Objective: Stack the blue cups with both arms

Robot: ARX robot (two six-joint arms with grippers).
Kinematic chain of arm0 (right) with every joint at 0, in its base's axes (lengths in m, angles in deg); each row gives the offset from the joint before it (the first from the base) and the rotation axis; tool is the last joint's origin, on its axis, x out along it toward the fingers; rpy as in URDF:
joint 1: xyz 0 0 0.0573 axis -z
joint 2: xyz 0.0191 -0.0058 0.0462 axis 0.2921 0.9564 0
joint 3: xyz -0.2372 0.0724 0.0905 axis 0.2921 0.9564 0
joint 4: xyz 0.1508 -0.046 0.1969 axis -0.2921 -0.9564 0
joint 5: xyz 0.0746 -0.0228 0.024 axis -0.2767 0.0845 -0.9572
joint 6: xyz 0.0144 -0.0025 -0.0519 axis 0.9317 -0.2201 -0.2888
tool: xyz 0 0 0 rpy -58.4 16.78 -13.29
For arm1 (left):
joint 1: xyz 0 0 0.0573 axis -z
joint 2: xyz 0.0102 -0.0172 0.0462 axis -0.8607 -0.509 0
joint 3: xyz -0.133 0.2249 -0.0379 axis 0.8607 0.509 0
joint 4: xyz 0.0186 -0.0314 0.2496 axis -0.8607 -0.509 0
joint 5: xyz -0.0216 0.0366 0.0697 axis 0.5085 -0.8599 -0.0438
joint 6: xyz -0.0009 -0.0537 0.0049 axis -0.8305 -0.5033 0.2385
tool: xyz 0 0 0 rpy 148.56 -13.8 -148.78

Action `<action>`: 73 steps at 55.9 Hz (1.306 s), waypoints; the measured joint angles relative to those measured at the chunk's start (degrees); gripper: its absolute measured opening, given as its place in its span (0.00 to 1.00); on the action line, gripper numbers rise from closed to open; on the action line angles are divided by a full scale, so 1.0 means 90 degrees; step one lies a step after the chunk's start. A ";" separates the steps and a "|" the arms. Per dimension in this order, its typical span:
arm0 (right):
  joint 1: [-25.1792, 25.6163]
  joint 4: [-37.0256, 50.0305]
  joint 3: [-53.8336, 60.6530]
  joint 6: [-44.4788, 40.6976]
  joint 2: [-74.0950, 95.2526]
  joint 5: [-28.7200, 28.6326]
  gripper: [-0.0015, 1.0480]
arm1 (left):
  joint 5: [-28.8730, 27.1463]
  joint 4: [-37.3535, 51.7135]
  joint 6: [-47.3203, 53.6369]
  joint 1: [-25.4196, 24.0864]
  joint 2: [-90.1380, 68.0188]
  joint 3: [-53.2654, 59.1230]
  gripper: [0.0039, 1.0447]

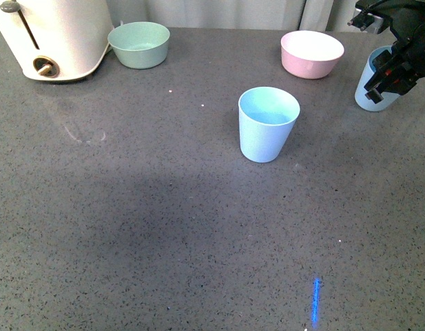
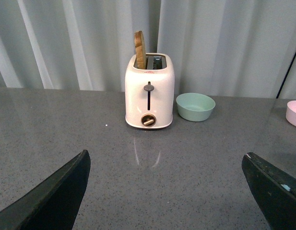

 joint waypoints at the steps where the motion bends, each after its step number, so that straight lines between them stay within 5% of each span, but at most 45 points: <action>1: 0.0017 -0.0017 -0.0002 -0.0002 -0.0012 -0.0017 0.02 | 0.0000 0.0000 -0.0002 0.0000 0.0000 0.0000 0.92; 25: 0.0092 -0.0680 0.0423 -0.0107 -0.1443 -0.0712 0.02 | 0.0000 0.0000 0.0000 0.0000 0.0002 0.0000 0.92; 53: -0.1812 -0.1469 0.0814 0.0027 -0.2659 -0.1134 0.02 | 0.0000 0.0000 0.0000 0.0000 0.0002 0.0000 0.92; 73: -0.2280 -0.1545 0.0906 0.0170 -0.2414 -0.1052 0.02 | 0.0002 0.0000 0.0000 0.0000 0.0000 0.0000 0.92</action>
